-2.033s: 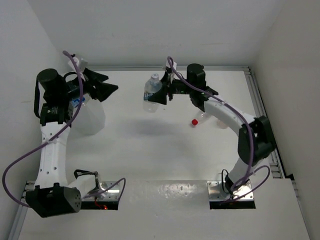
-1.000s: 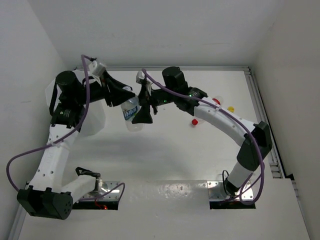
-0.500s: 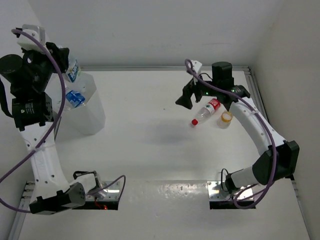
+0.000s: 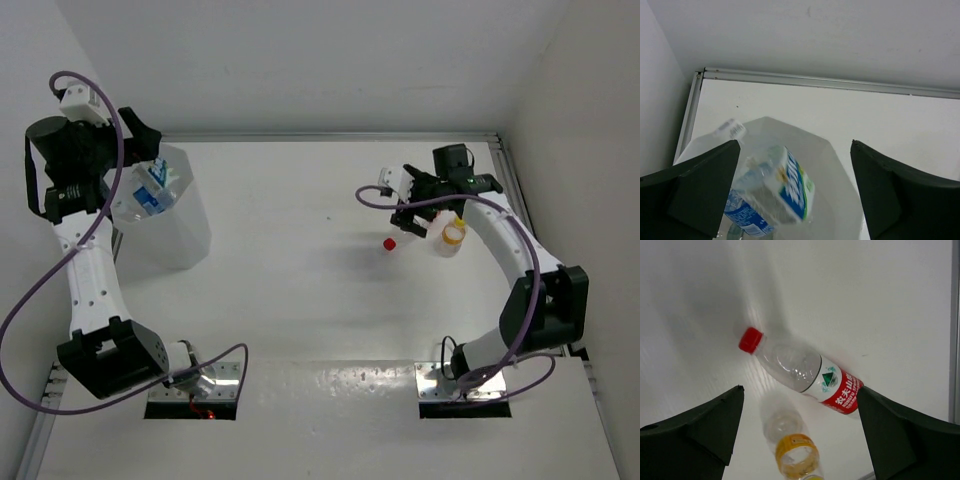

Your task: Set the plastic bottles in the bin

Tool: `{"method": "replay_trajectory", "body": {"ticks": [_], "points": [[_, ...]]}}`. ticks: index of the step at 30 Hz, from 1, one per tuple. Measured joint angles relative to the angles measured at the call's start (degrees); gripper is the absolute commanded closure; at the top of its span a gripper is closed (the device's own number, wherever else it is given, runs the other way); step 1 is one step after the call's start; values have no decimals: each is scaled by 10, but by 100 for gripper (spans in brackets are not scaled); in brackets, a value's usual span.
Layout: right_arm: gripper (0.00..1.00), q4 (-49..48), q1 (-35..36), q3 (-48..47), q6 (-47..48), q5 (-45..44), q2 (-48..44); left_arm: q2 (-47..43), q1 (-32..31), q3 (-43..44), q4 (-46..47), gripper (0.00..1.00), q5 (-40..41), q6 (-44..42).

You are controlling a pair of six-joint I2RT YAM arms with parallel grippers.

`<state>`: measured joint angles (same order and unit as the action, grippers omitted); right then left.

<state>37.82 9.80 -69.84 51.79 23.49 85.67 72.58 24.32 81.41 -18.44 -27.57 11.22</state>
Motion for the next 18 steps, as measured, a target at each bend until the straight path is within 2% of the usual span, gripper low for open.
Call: {"method": "replay_trajectory", "body": {"ticks": [7,15,17,18], "points": [[8,35,-12,-5,240,-66,103,-7,10,-11,-4,0,-40,0],[8,26,-23,-19,442,-115,218,-18,14,-16,-15,0,-57,0],[10,18,-26,-25,476,-118,241,-19,15,-16,-17,0,-62,0],[15,15,-26,-28,490,-119,251,-20,15,-16,-17,0,-65,0]]}}
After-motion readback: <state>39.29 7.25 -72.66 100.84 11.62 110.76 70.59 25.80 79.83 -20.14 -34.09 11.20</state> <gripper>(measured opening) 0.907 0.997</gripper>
